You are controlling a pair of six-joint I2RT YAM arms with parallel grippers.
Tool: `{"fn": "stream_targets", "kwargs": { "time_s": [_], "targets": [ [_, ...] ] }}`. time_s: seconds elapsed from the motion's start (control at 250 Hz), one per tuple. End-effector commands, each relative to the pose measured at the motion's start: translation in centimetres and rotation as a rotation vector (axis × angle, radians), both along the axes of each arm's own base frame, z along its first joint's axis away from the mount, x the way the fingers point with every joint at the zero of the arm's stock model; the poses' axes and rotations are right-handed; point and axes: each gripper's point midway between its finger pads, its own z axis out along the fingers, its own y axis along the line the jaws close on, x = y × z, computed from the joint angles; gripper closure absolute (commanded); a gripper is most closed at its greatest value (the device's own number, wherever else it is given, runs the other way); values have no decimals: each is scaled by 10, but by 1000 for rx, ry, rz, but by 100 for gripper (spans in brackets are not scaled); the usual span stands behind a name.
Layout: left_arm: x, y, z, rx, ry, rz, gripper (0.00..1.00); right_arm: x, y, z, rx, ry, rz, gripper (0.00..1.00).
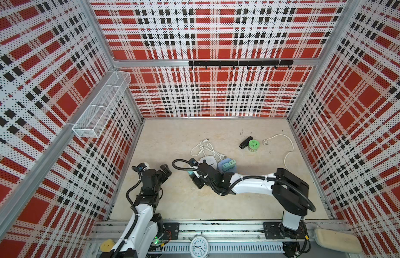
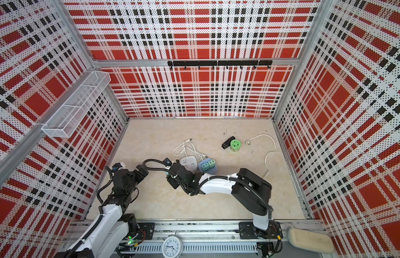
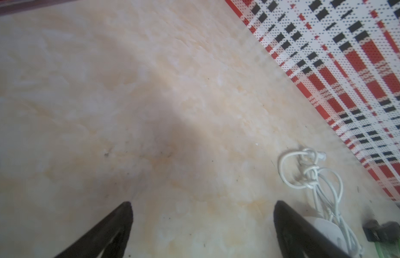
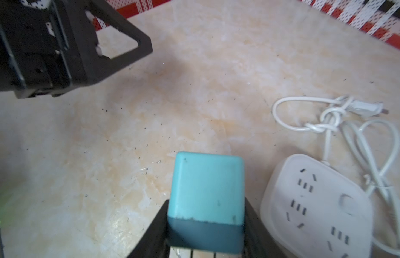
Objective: Insert the plug
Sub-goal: 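Lift the teal adapter with the right gripper toward the left gripper, then close the left gripper on the teal adapter held by the right gripper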
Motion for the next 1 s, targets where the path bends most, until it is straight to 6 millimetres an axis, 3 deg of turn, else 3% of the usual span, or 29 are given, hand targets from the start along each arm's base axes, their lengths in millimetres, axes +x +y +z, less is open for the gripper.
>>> {"fn": "stream_targets", "kwargs": {
  "time_s": [0.0, 0.1, 0.212, 0.42, 0.6, 0.728, 0.996],
  "targets": [
    [12, -17, 16, 3, -87, -119, 4, 11, -15, 37, 80, -150, -51, 75],
    [17, -30, 26, -22, -118, -191, 7, 12, -34, 49, 97, -220, -86, 75],
    [21, -53, 53, -78, -188, -306, 12, 14, -56, 57, 106, -290, -133, 76],
    [11, -113, 97, -100, -302, -535, 18, 14, -90, 76, 163, -389, -203, 80],
    [-6, -171, 133, -94, -376, -765, 19, 2, -107, 89, 248, -430, -187, 83],
    [-18, -208, 142, -103, -376, -888, 21, -8, -108, 93, 285, -445, -132, 85],
    [-30, -254, 152, -106, -362, -1016, 24, -24, -115, 98, 352, -501, -84, 88]
  ]
}}
